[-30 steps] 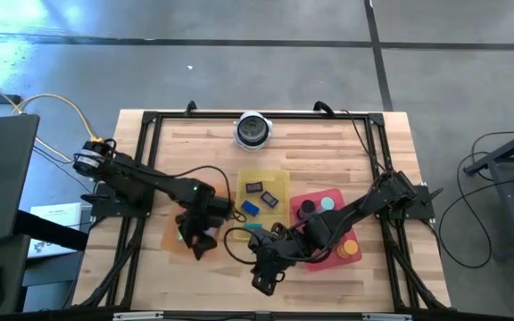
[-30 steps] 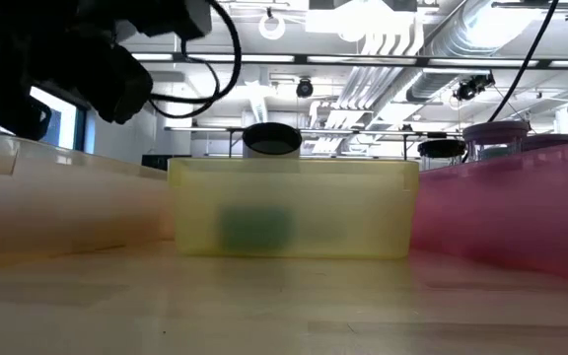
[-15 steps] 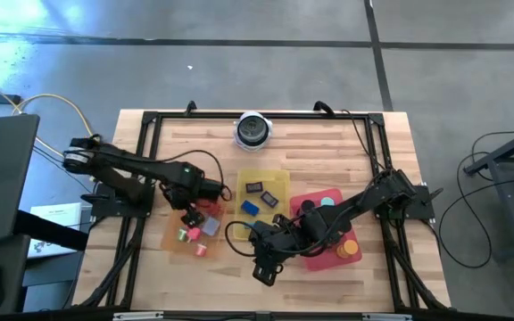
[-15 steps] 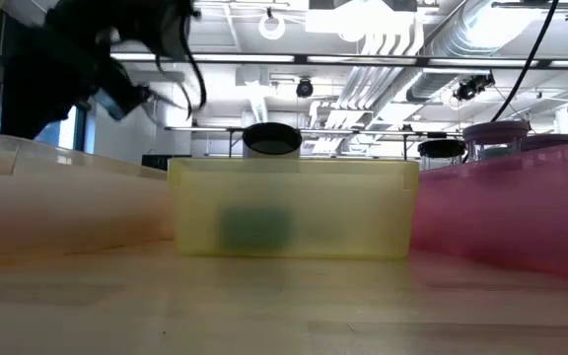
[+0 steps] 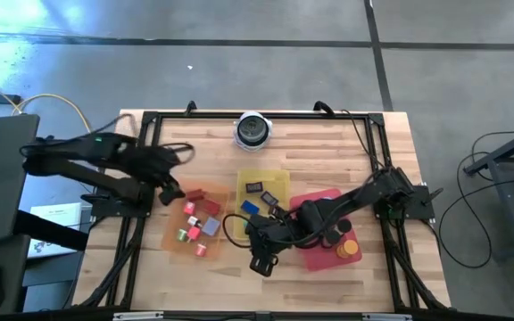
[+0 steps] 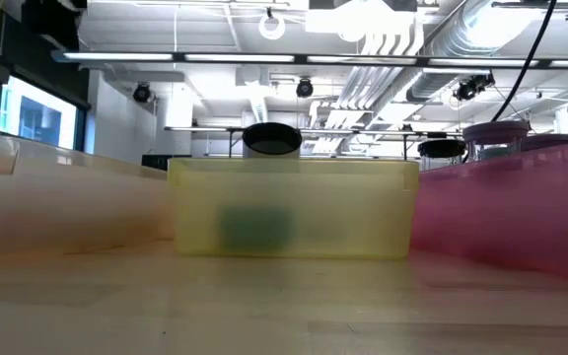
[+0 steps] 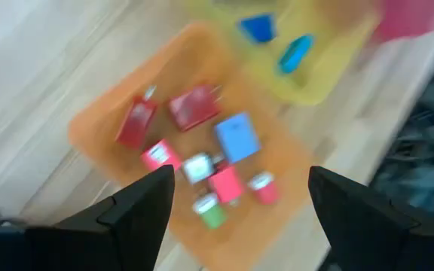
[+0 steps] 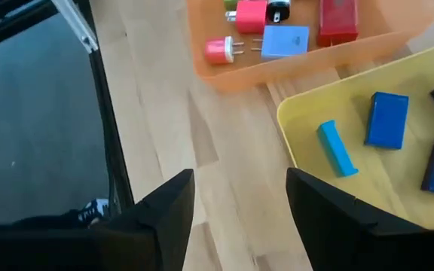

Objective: Pick & Place Office items
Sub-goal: Return to Home Position

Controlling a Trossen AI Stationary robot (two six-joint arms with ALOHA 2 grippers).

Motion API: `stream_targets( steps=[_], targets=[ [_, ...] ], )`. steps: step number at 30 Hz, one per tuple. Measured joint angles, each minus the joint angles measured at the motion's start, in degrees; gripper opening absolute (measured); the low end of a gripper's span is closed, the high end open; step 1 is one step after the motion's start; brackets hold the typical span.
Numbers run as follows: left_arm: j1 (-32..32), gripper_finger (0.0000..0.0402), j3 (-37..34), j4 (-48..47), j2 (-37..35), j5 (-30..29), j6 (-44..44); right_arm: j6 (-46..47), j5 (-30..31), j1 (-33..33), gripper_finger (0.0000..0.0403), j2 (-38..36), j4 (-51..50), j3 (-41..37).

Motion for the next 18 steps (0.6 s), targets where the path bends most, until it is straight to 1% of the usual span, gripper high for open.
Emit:
stream_targets(
  steps=[3, 7, 11, 13, 15, 18],
  targets=[
    [-0.79, 0.0299, 0.00, 2.79, -4.77, -0.02, -0.02, -1.43, -1.58, -0.82, 0.0185, 0.00, -1.35, 0.00],
    [-1.47, 0.0299, 0.00, 5.12, -9.33, -0.07, -1.03, -3.75, -1.45, -1.20, 0.0147, -0.66, -3.73, -0.02],
    [-1.47, 0.0299, 0.00, 7.14, -11.47, -0.94, -2.49, -5.71, 2.77, -0.34, 0.0087, -2.29, -7.27, 0.02],
    [-1.47, 0.0299, 0.00, 7.46, -11.82, -1.44, -1.23, -6.74, 5.51, 0.21, 0.0050, -3.24, -9.72, 0.02],
    [-1.47, 0.0299, 0.00, 7.51, -11.80, -3.28, -0.54, -7.77, 9.03, 0.89, 0.0016, -4.00, -13.29, 0.02],
    [-1.47, 0.0299, 0.00, 7.58, -11.57, -6.49, 0.69, -8.30, 14.21, 2.30, 0.0006, -6.14, -19.79, 0.00]
  ],
)
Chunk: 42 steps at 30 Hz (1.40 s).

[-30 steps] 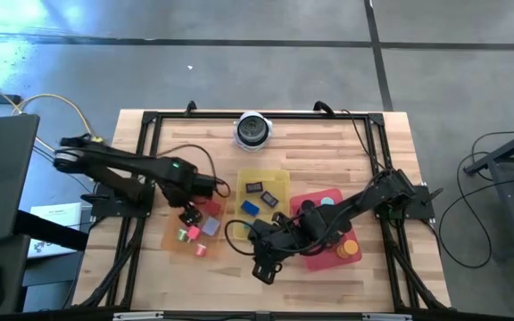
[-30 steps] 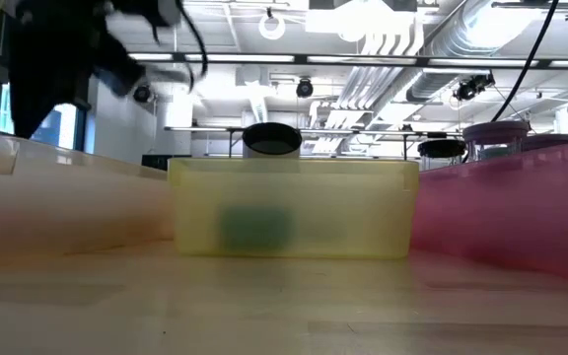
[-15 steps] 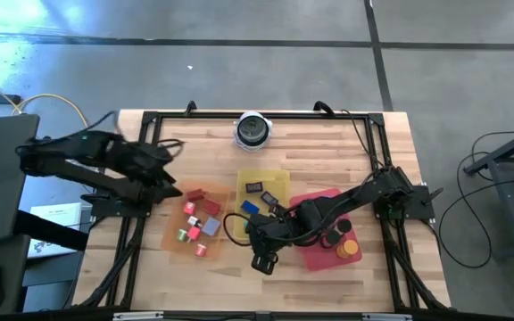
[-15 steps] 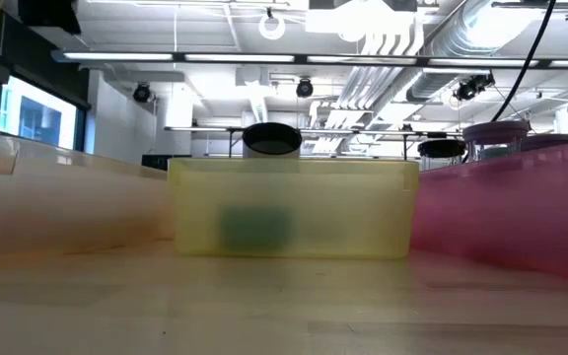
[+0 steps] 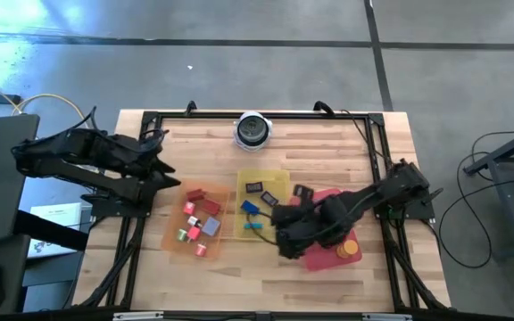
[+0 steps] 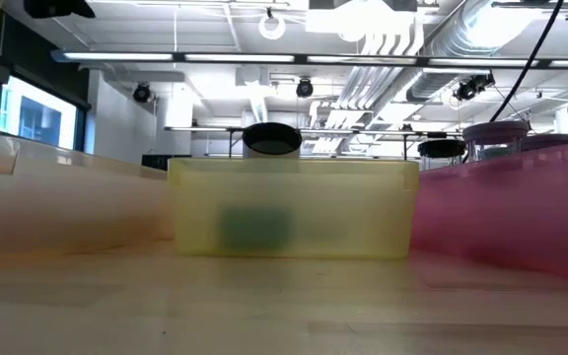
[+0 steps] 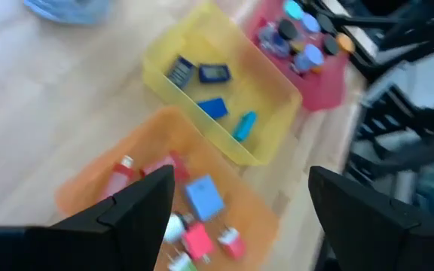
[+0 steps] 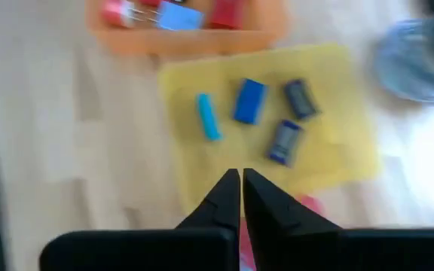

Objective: Pick & Place Office items
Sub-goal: Return to Home Position

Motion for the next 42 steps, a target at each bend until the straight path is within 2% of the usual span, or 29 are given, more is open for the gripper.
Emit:
stream_targets(
  steps=[8, 12, 14, 18, 22, 27, 31, 34, 38, 42],
  targets=[
    [0.02, 0.0299, -0.02, -0.21, 0.30, -12.13, 3.06, 0.38, 6.81, 4.24, 0.0003, -9.53, -13.18, -0.01],
    [0.02, 0.0299, -0.02, -0.32, 0.31, -13.35, 5.00, -0.05, 7.30, 6.26, 0.0003, -18.40, -12.48, -1.96],
    [0.02, 0.0299, -0.04, -0.84, 0.16, -13.40, 5.96, 1.62, 9.72, 7.11, 0.0003, -23.12, -12.51, -3.53],
    [0.02, 0.0299, -0.04, -4.16, 0.01, -16.26, 6.27, 6.46, 18.31, 10.42, 0.0003, -33.31, -12.00, -9.86],
    [0.02, 0.0299, -0.07, -7.85, 0.03, -22.05, 6.26, 11.40, 23.82, 13.58, 0.0003, -44.97, -8.23, -21.14],
    [0.02, 0.0299, -0.07, -8.12, -0.23, -27.19, 8.83, 13.26, 27.46, 15.41, 0.0003, -59.87, 3.22, -38.85],
    [0.02, 0.0299, -0.07, -6.97, -0.23, -28.75, 10.19, 8.79, 28.11, 15.34, 0.0002, -70.79, 16.93, -52.63],
    [-0.10, 0.0299, -0.07, -6.28, -0.23, -28.64, 10.35, 5.44, 25.53, 15.36, 0.0002, -78.78, 29.43, -61.96],
    [-0.86, 0.0299, -0.07, -5.29, -0.23, -29.30, 10.39, -4.06, 20.28, 15.31, 0.0002, -87.60, 47.11, -73.14],
    [-1.76, 0.0299, -0.07, -4.53, -0.23, -30.88, 10.39, -10.45, 16.40, 15.34, 0.0002, -94.16, 58.28, -82.26]
  ],
)
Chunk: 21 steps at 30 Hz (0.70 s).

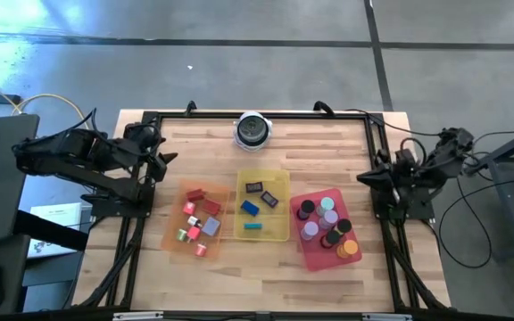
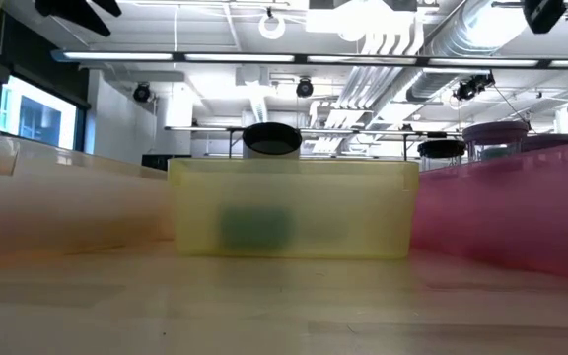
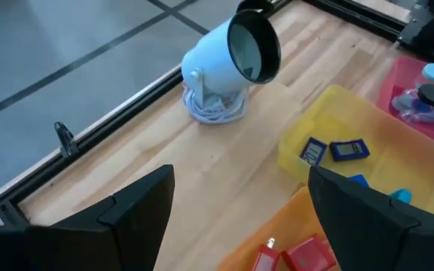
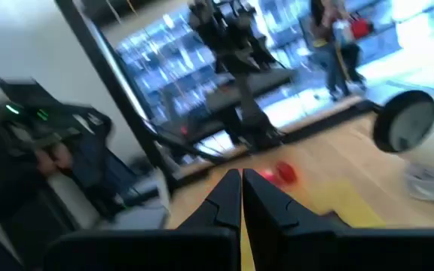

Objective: Pick & Place Office items
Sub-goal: Return to Home Position

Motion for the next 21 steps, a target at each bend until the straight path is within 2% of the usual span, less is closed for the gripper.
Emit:
stream_targets(
  steps=[9, 14, 21],
  targets=[
    [-3.04, 0.0299, -1.51, 3.21, -0.02, -5.81, -0.09, -3.04, -1.13, 0.00, 0.0002, -10.42, 14.87, -17.44],
    [-5.16, 0.0299, -3.35, 4.83, 0.13, -6.37, -0.97, -1.80, -1.24, 0.00, 0.0002, -13.54, 24.87, -26.71],
    [-7.79, 0.0299, -5.47, 5.56, 0.07, -8.39, -4.89, 1.05, -3.96, 0.00, 0.0002, -14.85, 31.62, -34.28]
  ],
)
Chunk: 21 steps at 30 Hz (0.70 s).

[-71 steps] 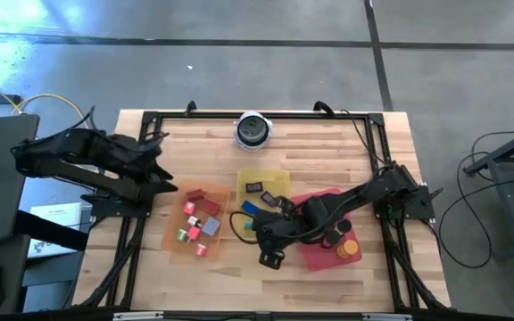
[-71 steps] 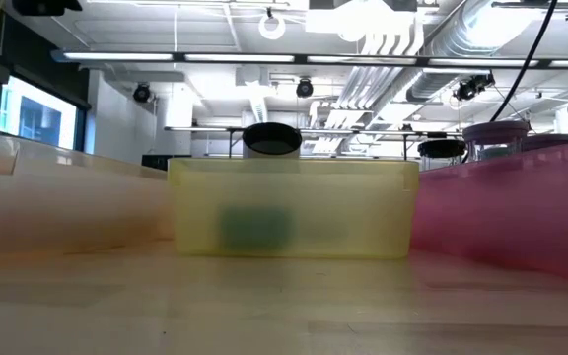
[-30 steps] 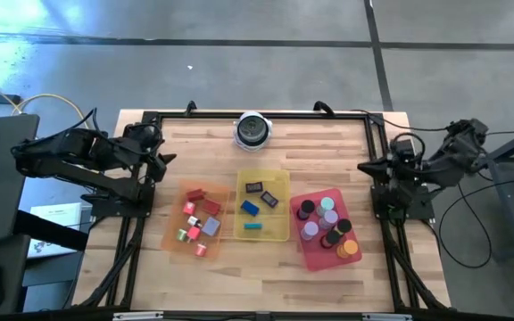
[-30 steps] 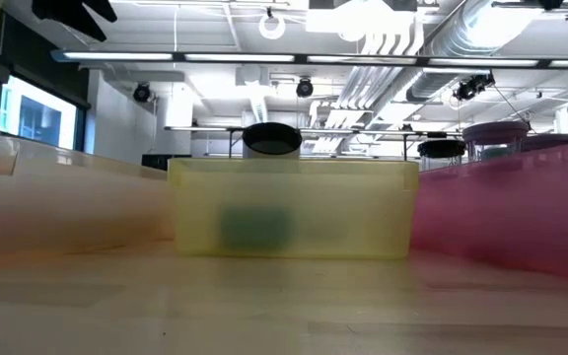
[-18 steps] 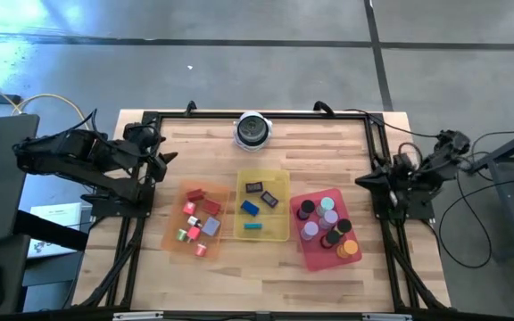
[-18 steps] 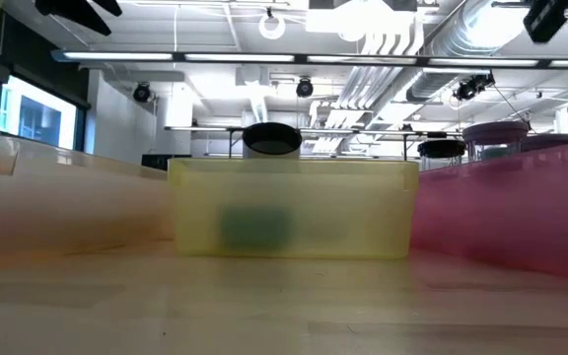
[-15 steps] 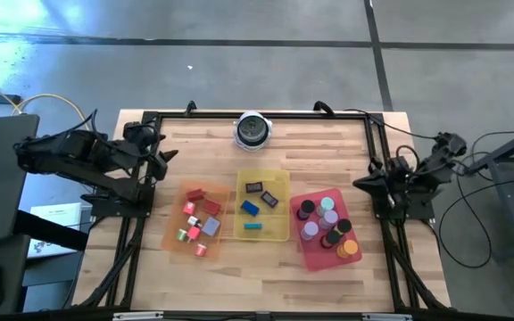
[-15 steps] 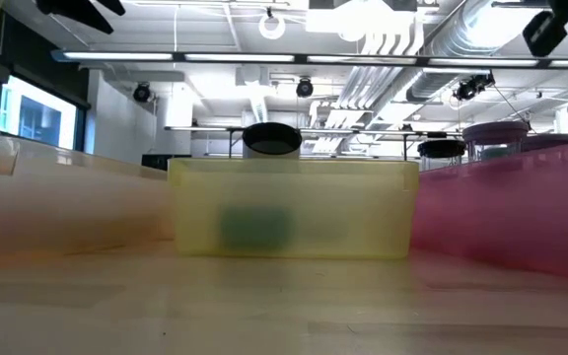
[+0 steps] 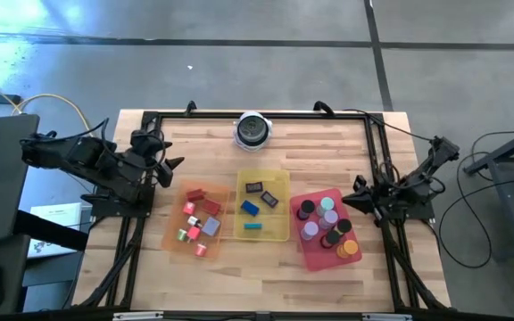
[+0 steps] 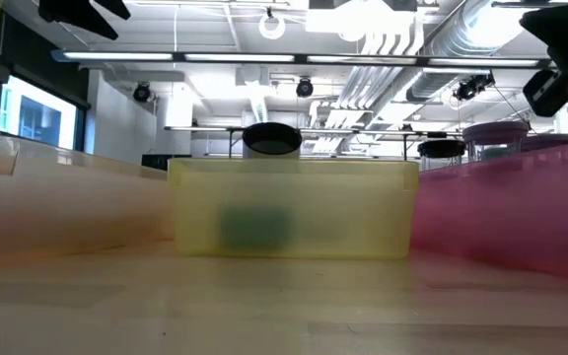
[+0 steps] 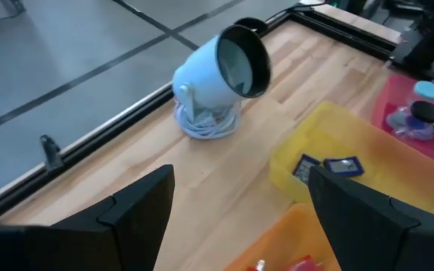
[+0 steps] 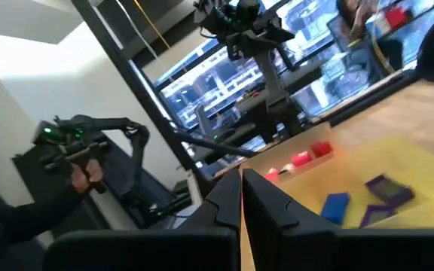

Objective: Pick & Place Office items
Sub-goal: Return to Home Position

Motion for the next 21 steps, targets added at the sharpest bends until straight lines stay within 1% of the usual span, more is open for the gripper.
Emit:
stream_targets(
  steps=[4, 8, 11, 12, 14, 16, 18, 21],
  targets=[
    [-1.52, 0.0299, -0.36, 2.21, 0.04, 0.10, -0.05, 0.85, -0.08, -0.02, 0.0002, 0.67, -1.03, -0.02],
    [-3.32, 0.0299, -0.36, 3.08, 0.04, 0.01, 0.11, -3.94, 0.48, -0.22, 0.0002, 0.63, -0.92, -0.04],
    [-3.99, 0.0299, -0.36, 3.09, 0.04, -0.22, 0.08, -5.81, 3.95, -1.17, 0.0002, 0.63, -1.11, -0.07],
    [-4.13, 0.0299, -0.36, 3.10, 0.04, -0.27, -0.08, -5.78, 6.04, -1.45, 0.0002, 0.63, -1.70, -0.07],
    [-4.17, 0.0299, -0.36, 3.10, 0.04, -0.30, -0.49, -3.84, 10.29, -1.90, 0.0002, 0.63, -3.30, -0.07],
    [-4.17, 0.0299, -0.36, 3.06, 0.04, -0.29, -1.23, -0.27, 12.99, -1.99, 0.0002, 0.63, -4.25, -0.07],
    [-4.17, 0.0299, -0.36, 3.04, 0.04, 0.00, -1.24, 1.38, 14.08, -1.99, 0.0002, 0.63, -5.42, -0.09],
    [-4.17, 0.0299, -0.36, 3.05, 0.04, 0.04, -1.26, 1.50, 14.41, -1.99, 0.0002, 0.65, -6.09, -0.09]
  ],
)
